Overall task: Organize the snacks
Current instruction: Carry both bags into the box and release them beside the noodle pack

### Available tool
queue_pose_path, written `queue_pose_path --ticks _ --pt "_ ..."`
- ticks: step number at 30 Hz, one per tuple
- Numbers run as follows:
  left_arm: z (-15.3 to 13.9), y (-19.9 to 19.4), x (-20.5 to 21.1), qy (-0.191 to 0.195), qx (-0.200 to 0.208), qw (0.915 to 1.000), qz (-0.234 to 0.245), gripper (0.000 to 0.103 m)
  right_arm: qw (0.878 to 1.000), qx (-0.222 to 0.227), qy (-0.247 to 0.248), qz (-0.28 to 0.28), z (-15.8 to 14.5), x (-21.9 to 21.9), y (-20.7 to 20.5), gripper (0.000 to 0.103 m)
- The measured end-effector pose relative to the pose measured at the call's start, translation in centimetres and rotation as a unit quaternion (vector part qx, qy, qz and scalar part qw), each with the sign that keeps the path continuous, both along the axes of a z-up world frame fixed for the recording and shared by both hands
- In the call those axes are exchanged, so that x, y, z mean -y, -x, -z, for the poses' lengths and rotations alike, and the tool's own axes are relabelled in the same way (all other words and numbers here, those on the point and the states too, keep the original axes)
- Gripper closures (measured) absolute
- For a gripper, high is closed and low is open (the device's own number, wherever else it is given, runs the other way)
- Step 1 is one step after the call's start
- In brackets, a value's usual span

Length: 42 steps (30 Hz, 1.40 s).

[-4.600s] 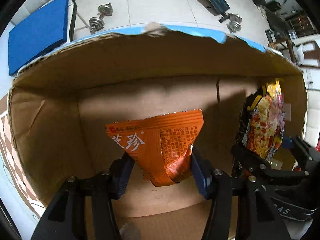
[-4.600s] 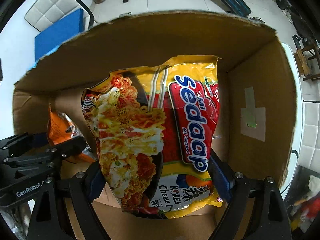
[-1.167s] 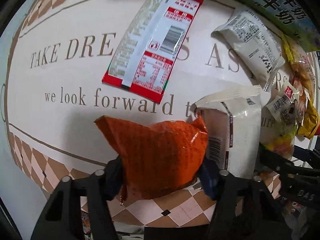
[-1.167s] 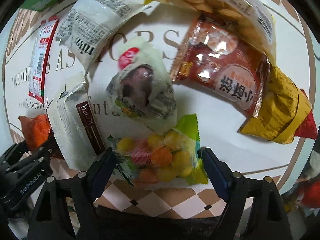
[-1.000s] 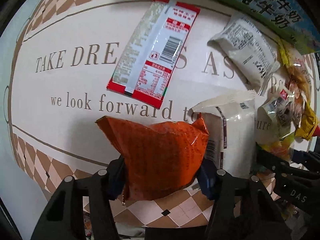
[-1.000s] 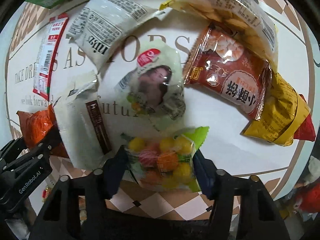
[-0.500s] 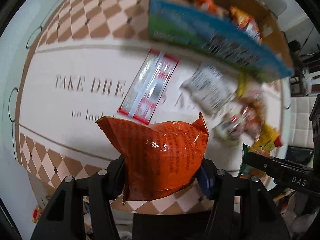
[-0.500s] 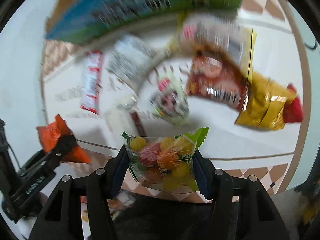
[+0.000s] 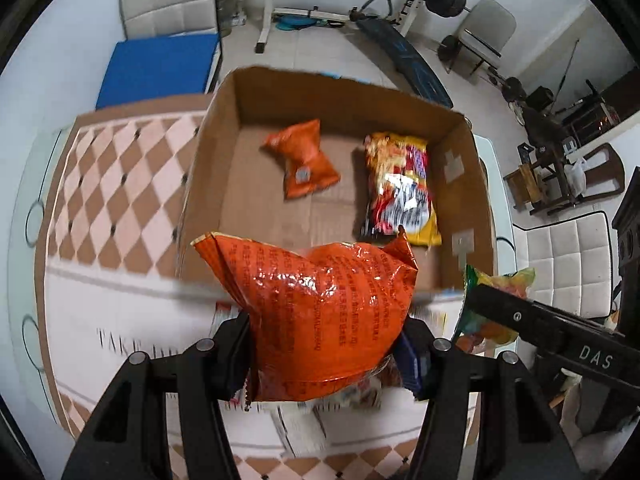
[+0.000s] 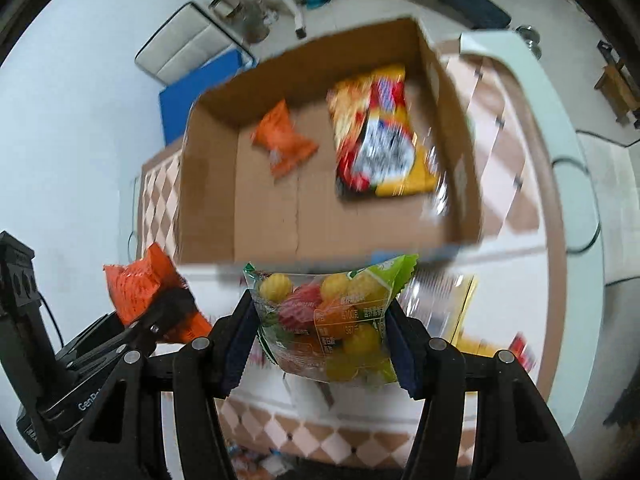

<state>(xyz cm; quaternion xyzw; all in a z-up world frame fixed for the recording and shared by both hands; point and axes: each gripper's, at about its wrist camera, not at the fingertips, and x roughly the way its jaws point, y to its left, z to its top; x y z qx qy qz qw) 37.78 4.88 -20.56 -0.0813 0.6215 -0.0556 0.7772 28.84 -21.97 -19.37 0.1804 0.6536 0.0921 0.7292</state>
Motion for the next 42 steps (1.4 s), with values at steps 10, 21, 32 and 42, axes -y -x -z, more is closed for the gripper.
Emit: queue_pose_path --ticks 10,21,32,42 --pt "3.5 -6.3 0.9 0.001 -0.035 0.999 0.027 0.046 0.999 -0.033 0.007 0.005 5.7 0.1 -5.9 0.041" --pt "11.2 -9.2 0.4 0.039 -0.144 0.9885 0.025 0.044 0.994 -0.11 -0.001 -0.015 13.3 -0.9 -8.2 0.04" --pt "12.3 -8.3 -1.5 0.035 -0.167 0.9853 0.005 0.022 0.988 -0.139 0.045 -0.047 14.6 -1.9 -8.6 0.017" --pt "7.3 -7.3 -2.3 0.012 -0.109 0.9939 0.007 0.02 0.988 -0.08 0.116 -0.062 10.3 -2.9 -8.7 0.01"
